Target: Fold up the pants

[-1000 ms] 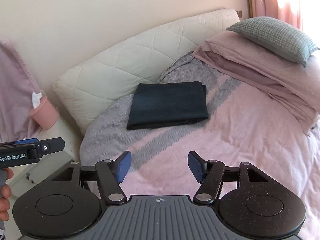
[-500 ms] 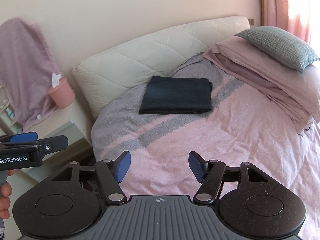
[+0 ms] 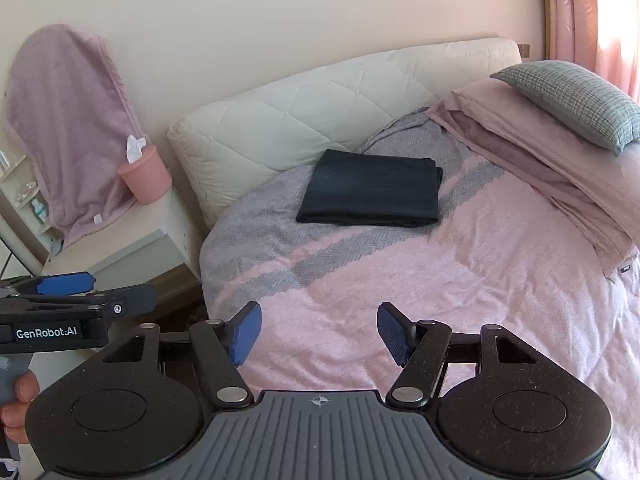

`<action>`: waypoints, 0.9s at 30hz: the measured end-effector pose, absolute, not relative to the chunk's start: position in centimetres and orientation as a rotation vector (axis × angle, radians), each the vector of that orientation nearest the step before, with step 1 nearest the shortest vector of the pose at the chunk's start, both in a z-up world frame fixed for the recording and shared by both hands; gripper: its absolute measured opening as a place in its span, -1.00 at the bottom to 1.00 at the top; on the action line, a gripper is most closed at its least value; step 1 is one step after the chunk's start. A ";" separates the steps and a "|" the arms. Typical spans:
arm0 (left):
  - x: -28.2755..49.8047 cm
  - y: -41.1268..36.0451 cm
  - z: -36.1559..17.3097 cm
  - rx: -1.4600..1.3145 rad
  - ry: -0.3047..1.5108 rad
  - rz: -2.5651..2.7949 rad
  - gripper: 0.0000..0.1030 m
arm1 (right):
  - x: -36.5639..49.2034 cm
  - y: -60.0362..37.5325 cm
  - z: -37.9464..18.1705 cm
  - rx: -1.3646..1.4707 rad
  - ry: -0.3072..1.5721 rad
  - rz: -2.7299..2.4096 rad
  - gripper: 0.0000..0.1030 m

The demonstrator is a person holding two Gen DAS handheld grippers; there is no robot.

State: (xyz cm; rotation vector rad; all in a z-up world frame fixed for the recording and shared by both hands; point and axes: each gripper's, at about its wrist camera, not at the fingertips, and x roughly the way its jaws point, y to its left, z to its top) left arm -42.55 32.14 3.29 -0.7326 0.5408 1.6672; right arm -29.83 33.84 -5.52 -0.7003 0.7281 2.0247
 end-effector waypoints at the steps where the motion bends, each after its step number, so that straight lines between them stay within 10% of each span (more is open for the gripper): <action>1: -42.5 32.2 3.2 -0.733 0.546 1.667 0.93 | -29.8 33.9 -5.5 -0.698 0.726 2.026 0.19; 27: -41.5 33.9 2.4 -0.739 0.583 1.652 0.93 | -29.2 35.8 -6.4 -0.730 0.753 2.018 0.19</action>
